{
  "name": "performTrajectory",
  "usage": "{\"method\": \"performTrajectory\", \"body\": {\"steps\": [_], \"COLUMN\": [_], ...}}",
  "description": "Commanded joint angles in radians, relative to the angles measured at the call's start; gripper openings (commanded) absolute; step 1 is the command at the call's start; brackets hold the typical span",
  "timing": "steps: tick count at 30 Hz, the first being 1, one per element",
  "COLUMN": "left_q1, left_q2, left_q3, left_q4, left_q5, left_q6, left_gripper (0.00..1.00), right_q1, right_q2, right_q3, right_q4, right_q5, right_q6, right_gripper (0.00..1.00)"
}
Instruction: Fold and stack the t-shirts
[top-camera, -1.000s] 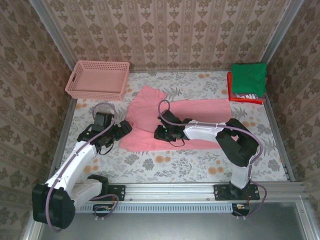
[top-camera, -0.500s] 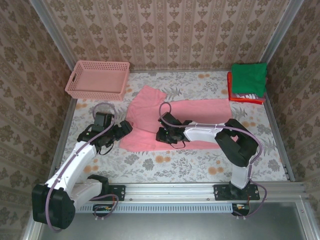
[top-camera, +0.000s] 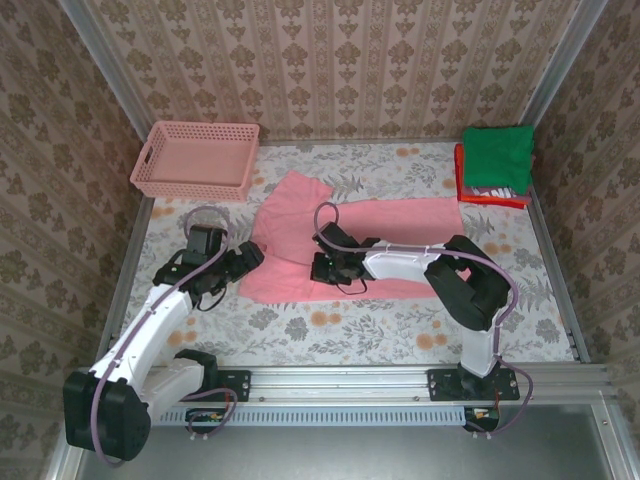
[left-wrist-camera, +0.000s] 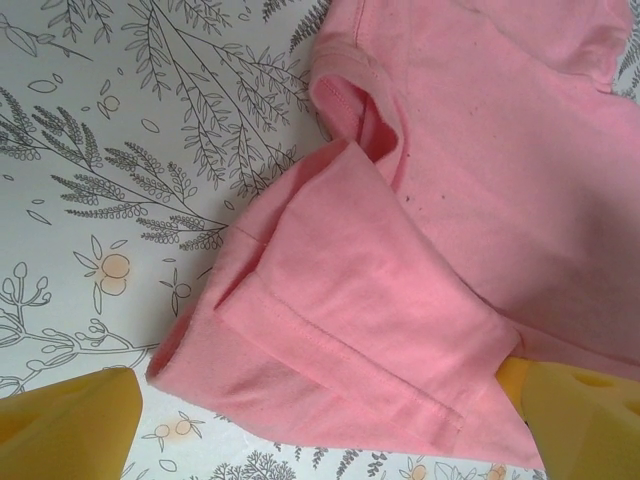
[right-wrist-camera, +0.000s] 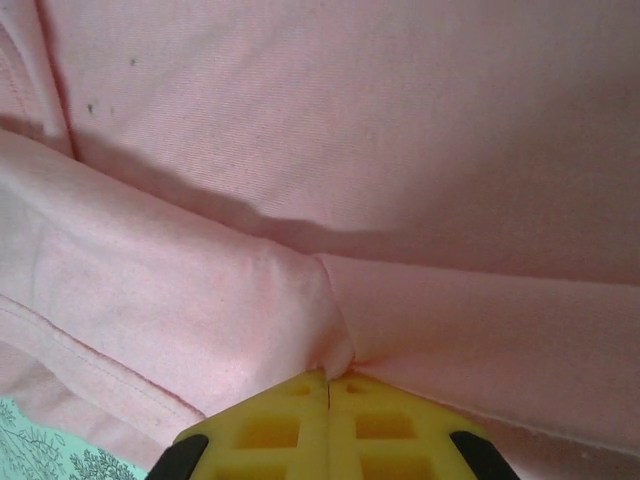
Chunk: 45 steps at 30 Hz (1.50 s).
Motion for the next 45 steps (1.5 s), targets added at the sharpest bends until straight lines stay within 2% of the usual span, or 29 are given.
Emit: {"method": "performTrajectory", "body": {"steps": [1, 24, 27, 29, 34, 37, 41, 45], "left_q1": [0.006, 0.008, 0.009, 0.007, -0.010, -0.040, -0.094, -0.156], "left_q2": [-0.017, -0.025, -0.026, -0.024, -0.021, -0.015, 0.044, 0.169], "left_q3": [-0.011, -0.008, -0.006, -0.008, -0.009, -0.018, -0.024, 0.005], "left_q4": [-0.006, -0.009, -0.005, 0.003, 0.055, 0.114, 0.218, 0.345], "left_q5": [0.009, 0.005, 0.006, 0.008, 0.025, 0.023, 0.027, 0.025], "left_q6": [0.023, 0.023, 0.023, 0.019, -0.014, -0.051, -0.104, -0.129], "left_gripper": [0.99, 0.99, 0.99, 0.99, 0.99, 0.99, 0.99, 0.99], "right_q1": [-0.005, -0.067, -0.068, -0.069, -0.068, -0.069, -0.104, -0.214], "right_q2": [-0.001, 0.069, 0.054, 0.046, -0.032, -0.108, -0.199, -0.288], "right_q3": [0.046, 0.119, 0.116, 0.118, 0.077, 0.029, -0.063, -0.188], "right_q4": [-0.057, -0.075, -0.069, -0.065, -0.046, -0.050, -0.051, -0.050], "right_q5": [0.035, 0.051, 0.059, 0.052, 0.069, 0.130, 0.188, 0.185], "right_q6": [-0.032, -0.094, -0.122, -0.140, -0.185, -0.213, -0.219, -0.203], "right_gripper": [0.00, 0.00, 0.05, 0.12, 0.50, 0.64, 0.68, 0.68]}}
